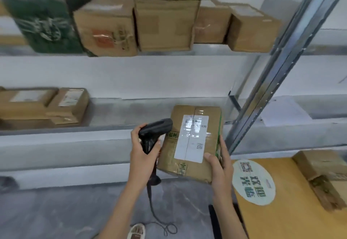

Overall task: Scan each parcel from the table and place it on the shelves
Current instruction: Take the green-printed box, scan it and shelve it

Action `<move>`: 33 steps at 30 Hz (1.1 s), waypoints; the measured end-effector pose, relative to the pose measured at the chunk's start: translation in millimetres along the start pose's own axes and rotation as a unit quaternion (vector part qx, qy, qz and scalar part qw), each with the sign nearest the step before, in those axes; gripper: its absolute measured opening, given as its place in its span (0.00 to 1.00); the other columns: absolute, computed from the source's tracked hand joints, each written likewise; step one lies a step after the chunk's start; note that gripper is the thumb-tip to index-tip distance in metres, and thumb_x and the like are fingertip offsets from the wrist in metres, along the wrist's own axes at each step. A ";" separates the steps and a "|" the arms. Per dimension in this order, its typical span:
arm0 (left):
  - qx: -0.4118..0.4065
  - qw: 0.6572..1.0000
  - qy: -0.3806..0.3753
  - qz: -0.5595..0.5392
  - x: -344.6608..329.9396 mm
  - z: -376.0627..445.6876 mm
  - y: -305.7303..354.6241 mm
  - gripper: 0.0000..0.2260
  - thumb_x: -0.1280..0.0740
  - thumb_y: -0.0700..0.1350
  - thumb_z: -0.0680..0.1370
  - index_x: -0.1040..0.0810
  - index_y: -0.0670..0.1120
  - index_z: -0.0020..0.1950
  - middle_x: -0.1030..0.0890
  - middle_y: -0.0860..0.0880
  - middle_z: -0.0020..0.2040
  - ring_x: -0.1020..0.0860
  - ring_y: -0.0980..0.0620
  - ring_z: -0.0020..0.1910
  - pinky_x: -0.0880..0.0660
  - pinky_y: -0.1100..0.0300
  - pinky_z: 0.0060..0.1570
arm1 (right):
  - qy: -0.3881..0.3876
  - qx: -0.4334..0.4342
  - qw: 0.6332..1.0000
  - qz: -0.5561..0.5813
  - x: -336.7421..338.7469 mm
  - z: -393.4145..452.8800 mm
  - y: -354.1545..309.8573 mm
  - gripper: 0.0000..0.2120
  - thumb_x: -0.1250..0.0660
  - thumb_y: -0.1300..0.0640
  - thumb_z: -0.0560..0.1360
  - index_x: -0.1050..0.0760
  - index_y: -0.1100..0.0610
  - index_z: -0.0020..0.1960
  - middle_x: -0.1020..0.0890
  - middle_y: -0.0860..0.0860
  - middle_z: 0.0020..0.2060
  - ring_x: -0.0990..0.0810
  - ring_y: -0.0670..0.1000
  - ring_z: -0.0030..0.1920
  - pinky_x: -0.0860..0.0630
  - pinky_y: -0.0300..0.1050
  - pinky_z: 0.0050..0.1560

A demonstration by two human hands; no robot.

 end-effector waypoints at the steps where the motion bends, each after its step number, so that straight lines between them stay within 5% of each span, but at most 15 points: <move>1: 0.004 1.000 0.011 -0.005 15.8 8.2 -2.2 0.26 0.29 0.38 0.80 0.33 0.68 0.63 0.22 0.72 0.50 0.17 0.61 0.49 0.17 0.60 0.44 | -0.008 -0.006 1.000 0.003 -18.1 2.8 3.0 0.33 0.30 0.51 0.68 0.30 0.34 0.71 0.26 0.43 0.72 0.26 0.49 0.70 0.23 0.57 0.65; 4: 0.005 0.999 0.045 -0.008 67.0 35.1 -4.7 0.27 0.30 0.38 0.80 0.33 0.69 0.63 0.22 0.72 0.51 0.17 0.56 0.51 0.17 0.59 0.45 | -0.037 -0.014 0.999 0.004 -80.3 9.7 9.4 0.31 0.29 0.49 0.66 0.30 0.30 0.67 0.24 0.39 0.68 0.22 0.44 0.65 0.20 0.41 0.57; 7: -0.001 0.997 0.074 0.008 119.1 63.4 -11.4 0.30 0.30 0.37 0.80 0.33 0.72 0.63 0.22 0.72 0.53 0.18 0.54 0.55 0.19 0.59 0.50 | -0.062 -0.033 0.997 0.021 -144.1 17.1 24.4 0.32 0.29 0.46 0.65 0.28 0.32 0.69 0.20 0.39 0.64 0.19 0.47 0.61 0.19 0.49 0.57; 10: 0.003 0.996 0.087 0.025 165.9 86.7 -22.4 0.30 0.29 0.37 0.79 0.33 0.74 0.61 0.21 0.70 0.53 0.18 0.56 0.54 0.18 0.59 0.48 | -0.061 -0.068 0.995 0.043 -199.1 27.9 45.1 0.27 0.30 0.51 0.68 0.26 0.32 0.65 0.15 0.40 0.56 0.15 0.46 0.51 0.18 0.40 0.42; 13: 0.015 0.994 0.101 0.037 204.2 105.0 -37.8 0.30 0.29 0.38 0.79 0.33 0.75 0.60 0.21 0.72 0.52 0.18 0.59 0.53 0.17 0.60 0.46 | -0.083 -0.093 0.992 0.038 -247.8 38.9 68.3 0.24 0.30 0.57 0.74 0.26 0.33 0.64 0.14 0.41 0.52 0.14 0.45 0.48 0.19 0.38 0.38; 18: 0.031 0.986 0.146 0.078 251.7 128.8 -57.6 0.29 0.30 0.39 0.80 0.36 0.73 0.61 0.22 0.74 0.52 0.19 0.64 0.49 0.19 0.50 0.49 | -0.139 -0.140 0.979 0.045 -315.0 46.7 106.7 0.27 0.31 0.57 0.76 0.29 0.43 0.73 0.15 0.46 0.58 0.15 0.51 0.55 0.16 0.49 0.50; 23: 0.011 0.975 0.182 0.129 273.5 153.2 -67.0 0.28 0.31 0.40 0.81 0.37 0.73 0.61 0.22 0.74 0.50 0.20 0.65 0.43 0.26 0.70 0.38 | -0.194 -0.152 0.969 -0.004 -373.6 65.5 134.5 0.26 0.32 0.55 0.79 0.33 0.46 0.75 0.18 0.47 0.62 0.16 0.48 0.56 0.17 0.48 0.53; 25: 0.019 0.969 0.205 0.139 281.3 164.3 -75.7 0.25 0.31 0.40 0.81 0.36 0.65 0.65 0.22 0.75 0.49 0.20 0.66 0.42 0.27 0.68 0.36 | -0.244 -0.158 0.954 -0.064 -397.5 74.7 145.9 0.26 0.38 0.57 0.83 0.40 0.46 0.78 0.21 0.46 0.64 0.18 0.46 0.58 0.18 0.45 0.55; 27: 0.031 0.961 0.232 0.147 289.4 174.5 -85.7 0.24 0.31 0.40 0.81 0.37 0.62 0.67 0.21 0.72 0.48 0.20 0.67 0.42 0.29 0.63 0.36 | -0.289 -0.161 0.931 -0.153 -414.6 83.8 156.8 0.28 0.40 0.55 0.84 0.47 0.47 0.81 0.24 0.49 0.69 0.21 0.52 0.64 0.23 0.54 0.65; 30: 0.040 0.960 0.230 0.156 290.5 187.8 -97.9 0.24 0.32 0.40 0.81 0.37 0.62 0.68 0.22 0.68 0.51 0.20 0.64 0.41 0.29 0.60 0.36 | -0.327 -0.138 0.895 -0.270 -430.9 90.7 166.4 0.34 0.39 0.53 0.84 0.55 0.51 0.82 0.34 0.54 0.77 0.30 0.57 0.73 0.32 0.58 0.73; 33: 0.044 0.961 0.212 0.172 287.0 200.1 -106.7 0.23 0.32 0.40 0.81 0.36 0.60 0.68 0.23 0.69 0.52 0.20 0.58 0.42 0.28 0.62 0.37 | -0.354 -0.033 0.863 -0.360 -449.2 82.0 163.7 0.43 0.32 0.51 0.80 0.58 0.53 0.83 0.55 0.53 0.82 0.48 0.55 0.81 0.41 0.56 0.78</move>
Point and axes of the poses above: each hand's wrist, its own z-axis towards the middle knuckle, its own x-axis out of the back of the hand, y = z × x, the point moved 8 cm from there along z, towards the middle knuckle
